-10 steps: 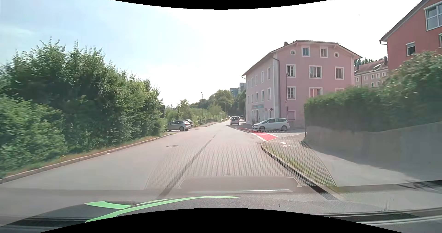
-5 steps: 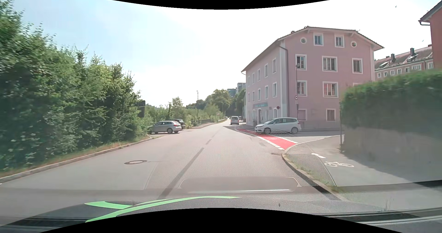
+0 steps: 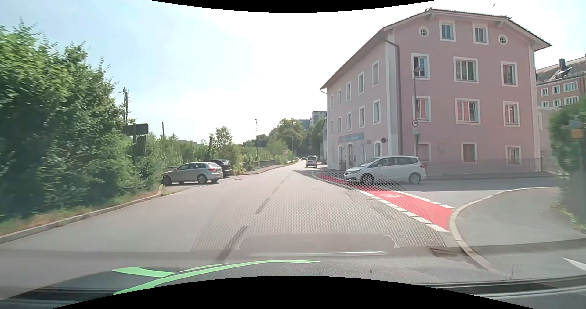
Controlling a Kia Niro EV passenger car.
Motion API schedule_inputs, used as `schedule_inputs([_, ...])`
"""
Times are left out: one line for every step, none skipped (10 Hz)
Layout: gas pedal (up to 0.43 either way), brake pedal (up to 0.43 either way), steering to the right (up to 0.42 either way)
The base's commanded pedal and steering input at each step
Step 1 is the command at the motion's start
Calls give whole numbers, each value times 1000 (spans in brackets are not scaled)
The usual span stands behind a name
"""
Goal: Follow the waypoints while adhering to traffic rules and regulations
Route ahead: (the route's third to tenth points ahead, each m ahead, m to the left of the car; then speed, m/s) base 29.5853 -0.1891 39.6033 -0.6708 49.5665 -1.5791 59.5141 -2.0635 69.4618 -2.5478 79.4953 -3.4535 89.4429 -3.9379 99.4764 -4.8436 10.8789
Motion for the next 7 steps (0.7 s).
schedule_inputs([0,0,-5])
schedule_inputs([0,0,-4])
schedule_inputs([0,122,-5])
schedule_inputs([0,79,-11])
schedule_inputs([0,0,-11])
schedule_inputs([0,0,-5])
schedule_inputs([0,0,-2])
